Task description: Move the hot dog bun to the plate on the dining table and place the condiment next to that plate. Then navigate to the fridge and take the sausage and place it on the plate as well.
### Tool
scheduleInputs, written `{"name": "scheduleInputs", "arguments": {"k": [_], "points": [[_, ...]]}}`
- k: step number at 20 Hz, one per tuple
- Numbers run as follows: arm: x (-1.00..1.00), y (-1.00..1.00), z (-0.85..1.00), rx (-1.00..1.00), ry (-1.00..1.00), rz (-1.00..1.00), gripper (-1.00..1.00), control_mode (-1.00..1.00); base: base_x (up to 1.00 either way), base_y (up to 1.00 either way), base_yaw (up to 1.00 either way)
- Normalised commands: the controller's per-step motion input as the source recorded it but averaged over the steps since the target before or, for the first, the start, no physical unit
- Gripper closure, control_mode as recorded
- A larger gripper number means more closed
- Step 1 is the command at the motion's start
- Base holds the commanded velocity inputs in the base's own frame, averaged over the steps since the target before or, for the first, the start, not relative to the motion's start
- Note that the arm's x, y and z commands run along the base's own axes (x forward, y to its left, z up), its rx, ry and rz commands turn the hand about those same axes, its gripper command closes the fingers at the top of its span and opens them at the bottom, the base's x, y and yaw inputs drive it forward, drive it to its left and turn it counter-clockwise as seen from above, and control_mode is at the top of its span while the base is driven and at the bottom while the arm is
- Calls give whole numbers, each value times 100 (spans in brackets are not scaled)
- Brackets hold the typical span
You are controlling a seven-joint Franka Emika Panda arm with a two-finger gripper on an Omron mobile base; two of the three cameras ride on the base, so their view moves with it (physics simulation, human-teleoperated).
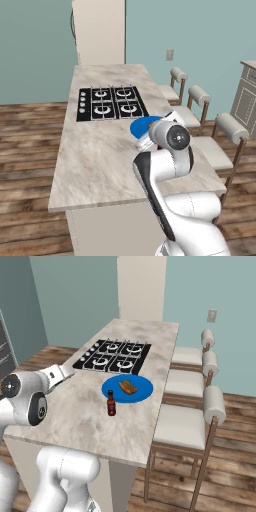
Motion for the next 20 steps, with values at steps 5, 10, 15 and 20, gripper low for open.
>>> {"name": "scheduleInputs", "arguments": {"k": [5,10,15,20], "points": [[-52,0,3,0,41,-33,-100,-100,0,0,0],[-81,-7,-40,6,8,-25,-100,-100,0,0,0],[-100,-24,-12,25,-6,-23,-100,-100,0,0,0],[-79,-40,18,42,0,-13,-100,-100,0,0,0]]}}
